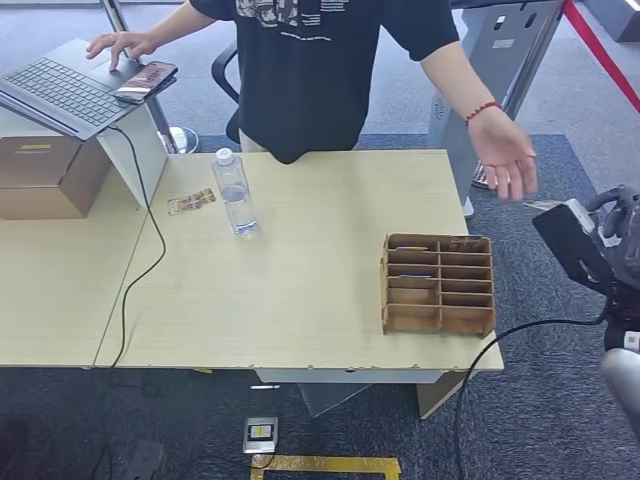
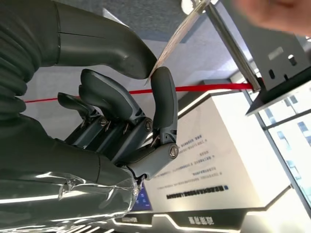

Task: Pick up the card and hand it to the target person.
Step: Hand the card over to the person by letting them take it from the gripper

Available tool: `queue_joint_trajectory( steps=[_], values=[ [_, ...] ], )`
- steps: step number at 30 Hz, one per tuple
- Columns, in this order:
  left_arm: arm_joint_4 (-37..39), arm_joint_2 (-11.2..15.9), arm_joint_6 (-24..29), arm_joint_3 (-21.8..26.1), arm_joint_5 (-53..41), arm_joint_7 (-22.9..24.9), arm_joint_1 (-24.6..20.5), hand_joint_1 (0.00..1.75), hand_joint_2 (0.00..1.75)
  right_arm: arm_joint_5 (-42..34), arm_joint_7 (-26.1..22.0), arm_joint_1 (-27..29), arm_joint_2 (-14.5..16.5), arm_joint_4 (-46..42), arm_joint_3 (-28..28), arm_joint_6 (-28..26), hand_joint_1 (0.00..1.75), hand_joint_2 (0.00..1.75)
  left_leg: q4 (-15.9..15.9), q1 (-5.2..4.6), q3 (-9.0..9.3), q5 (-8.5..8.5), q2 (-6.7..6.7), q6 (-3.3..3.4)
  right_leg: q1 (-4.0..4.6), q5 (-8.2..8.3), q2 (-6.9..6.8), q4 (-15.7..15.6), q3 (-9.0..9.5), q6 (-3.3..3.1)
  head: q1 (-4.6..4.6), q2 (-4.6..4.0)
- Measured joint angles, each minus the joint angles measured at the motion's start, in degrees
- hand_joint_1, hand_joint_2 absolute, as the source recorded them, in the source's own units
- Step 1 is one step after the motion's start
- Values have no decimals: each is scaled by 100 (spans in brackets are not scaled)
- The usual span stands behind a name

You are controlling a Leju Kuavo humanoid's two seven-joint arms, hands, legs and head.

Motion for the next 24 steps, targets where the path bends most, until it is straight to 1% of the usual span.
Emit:
queue_joint_trajectory(
  steps=[6,11,12,13,15,16,17,20,24],
  values=[
    [0,-8,-22,-122,-143,-19,-40,0,175,-29,-227,-615,312,719,224,-507,175,175,0,0,-2,0,-1,0,0,0,0,2,0,0,0,0],
    [0,-8,-47,-233,-215,51,-107,0,175,0,-369,-1187,578,1482,366,-703,175,175,0,0,-2,1,-2,0,0,0,-1,4,0,0,0,0],
    [0,-8,-50,-249,-228,60,-119,0,175,18,-396,-1296,622,1644,391,-755,164,175,0,0,-2,1,-2,0,0,0,-1,4,-1,0,0,0],
    [0,-8,-51,-266,-240,66,-131,0,175,38,-420,-1407,658,1800,415,-810,136,175,0,0,-3,1,-3,0,0,0,-2,4,-1,0,0,0],
    [0,-9,-52,-313,-252,79,-151,0,175,88,-464,-1623,736,2148,469,-933,48,175,0,0,-3,2,-4,-1,0,0,-3,4,-1,0,0,0],
    [0,-9,-52,-336,-254,85,-156,0,175,110,-481,-1729,779,2337,498,-980,15,175,0,0,-2,2,-5,-1,0,0,-3,4,-1,0,-1,0],
    [0,-10,-52,-358,-254,89,-160,0,175,127,-498,-1826,824,2532,529,-1017,0,175,0,1,-2,2,-4,-1,0,0,-3,4,-1,0,-1,0],
    [0,-14,-52,-388,-254,96,-168,0,175,141,-540,-1989,923,2974,607,-1057,0,175,0,0,-3,2,-10,-1,0,0,-8,4,-2,-1,-1,0],
    [0,-15,-50,-425,-248,101,-164,0,175,45,-613,-2060,991,3247,666,-1096,0,175,0,0,-4,2,-14,-1,0,-1,-11,4,-2,-1,-1,0]
  ],
)
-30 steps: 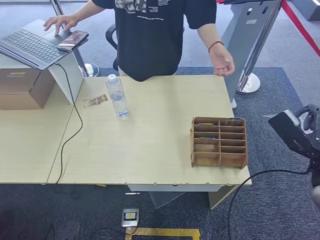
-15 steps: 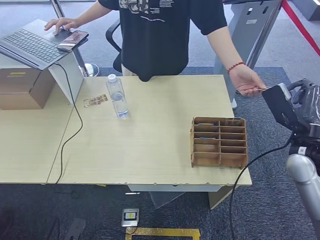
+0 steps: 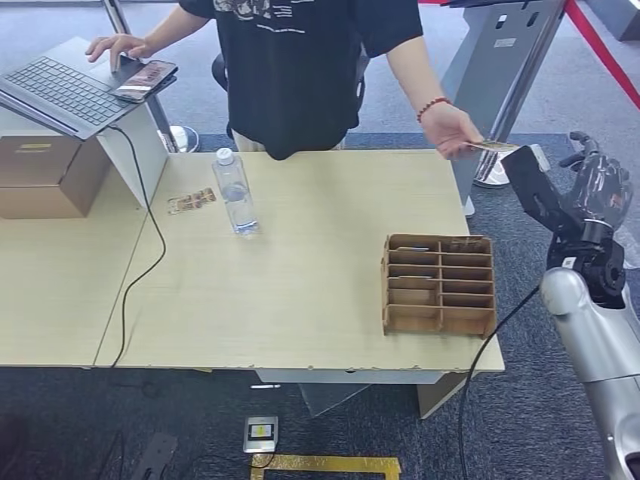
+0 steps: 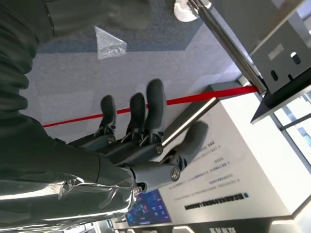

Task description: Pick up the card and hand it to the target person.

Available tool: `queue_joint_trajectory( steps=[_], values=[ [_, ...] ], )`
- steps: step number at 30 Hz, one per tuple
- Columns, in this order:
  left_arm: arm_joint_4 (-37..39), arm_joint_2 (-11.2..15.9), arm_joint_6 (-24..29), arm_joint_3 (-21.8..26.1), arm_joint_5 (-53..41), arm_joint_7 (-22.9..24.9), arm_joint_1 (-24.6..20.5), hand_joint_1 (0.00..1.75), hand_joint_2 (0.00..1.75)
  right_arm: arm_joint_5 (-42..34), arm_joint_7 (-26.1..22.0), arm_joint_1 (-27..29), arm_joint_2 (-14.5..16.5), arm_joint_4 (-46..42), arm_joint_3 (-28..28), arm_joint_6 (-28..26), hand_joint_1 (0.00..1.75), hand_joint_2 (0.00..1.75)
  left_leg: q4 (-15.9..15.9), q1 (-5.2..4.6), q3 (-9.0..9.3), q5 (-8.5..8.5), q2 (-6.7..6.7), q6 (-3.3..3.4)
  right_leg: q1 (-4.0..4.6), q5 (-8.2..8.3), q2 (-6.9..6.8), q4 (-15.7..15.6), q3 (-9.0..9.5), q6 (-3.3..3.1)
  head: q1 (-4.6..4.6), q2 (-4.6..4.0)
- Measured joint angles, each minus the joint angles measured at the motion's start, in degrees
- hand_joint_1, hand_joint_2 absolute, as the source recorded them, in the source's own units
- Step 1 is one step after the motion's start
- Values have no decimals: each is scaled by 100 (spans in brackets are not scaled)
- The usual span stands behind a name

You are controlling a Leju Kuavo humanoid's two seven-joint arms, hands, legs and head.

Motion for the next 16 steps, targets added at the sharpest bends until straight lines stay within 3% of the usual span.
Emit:
queue_joint_trajectory(
  steps=[8,16],
  values=[
    [0,2,15,-37,64,-2,32,0,175,-1226,-421,84,38,187,-6,125,0,175,1,0,7,0,2,0,1,0,4,0,-1,-1,1,0],
    [0,15,17,-38,97,-25,103,0,175,-2028,-365,715,-35,-319,-223,448,0,175,1,0,12,-1,5,0,1,-1,7,-2,-2,-1,0,0]
  ],
)
